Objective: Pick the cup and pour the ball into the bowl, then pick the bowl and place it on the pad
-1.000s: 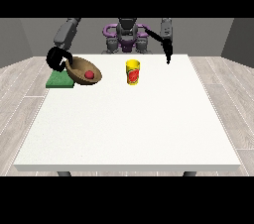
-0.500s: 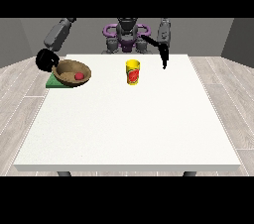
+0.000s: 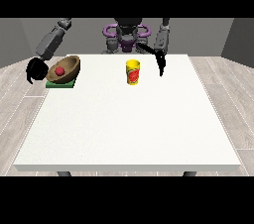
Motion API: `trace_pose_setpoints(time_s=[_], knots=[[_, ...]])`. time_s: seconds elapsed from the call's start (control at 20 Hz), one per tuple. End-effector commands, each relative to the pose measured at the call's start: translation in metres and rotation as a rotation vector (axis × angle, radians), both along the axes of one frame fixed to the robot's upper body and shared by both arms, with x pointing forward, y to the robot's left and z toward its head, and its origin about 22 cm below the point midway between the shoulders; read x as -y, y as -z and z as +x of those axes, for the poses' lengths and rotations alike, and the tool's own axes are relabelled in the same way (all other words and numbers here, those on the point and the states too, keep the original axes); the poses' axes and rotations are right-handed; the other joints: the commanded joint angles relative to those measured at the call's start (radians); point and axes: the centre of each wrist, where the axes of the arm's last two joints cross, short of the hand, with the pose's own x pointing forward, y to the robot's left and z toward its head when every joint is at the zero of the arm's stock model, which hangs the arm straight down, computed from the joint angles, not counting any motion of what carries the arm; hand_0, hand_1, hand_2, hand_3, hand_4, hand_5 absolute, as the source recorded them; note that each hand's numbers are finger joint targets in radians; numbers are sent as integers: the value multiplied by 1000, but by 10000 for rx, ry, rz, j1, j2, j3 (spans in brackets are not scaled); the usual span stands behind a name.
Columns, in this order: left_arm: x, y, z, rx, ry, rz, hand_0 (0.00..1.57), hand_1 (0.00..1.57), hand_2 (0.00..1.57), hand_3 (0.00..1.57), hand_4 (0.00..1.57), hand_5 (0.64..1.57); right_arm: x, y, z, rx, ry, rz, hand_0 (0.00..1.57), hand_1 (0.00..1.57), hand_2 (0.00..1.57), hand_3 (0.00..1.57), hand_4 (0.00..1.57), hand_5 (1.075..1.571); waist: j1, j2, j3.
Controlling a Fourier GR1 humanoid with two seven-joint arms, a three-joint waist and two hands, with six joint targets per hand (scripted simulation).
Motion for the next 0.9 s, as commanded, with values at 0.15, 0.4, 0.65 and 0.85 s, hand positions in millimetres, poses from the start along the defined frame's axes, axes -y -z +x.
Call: trace_pose_setpoints(time_s=[0.15,0.4,0.65,0.85], knots=[[-19,-35,-24,759,44,143,0,0,0,0,0,694,25,-23,-9,882,169,158,1571,1571,1571,0,788,1567,-3,641,8],[-5,-17,-30,639,-106,-214,0,0,0,0,0,684,17,-28,1,706,-6,-101,1571,1571,1571,0,428,1570,-229,582,-15],[-21,-33,-29,377,-70,-132,0,0,0,0,0,687,24,-43,0,421,-399,-582,1571,1571,1571,856,398,1563,-212,355,-15],[-16,-16,-27,-115,-70,-267,0,0,0,0,0,688,15,-15,-5,-590,-593,-934,1571,1571,1571,966,410,1552,-273,-295,-23]])
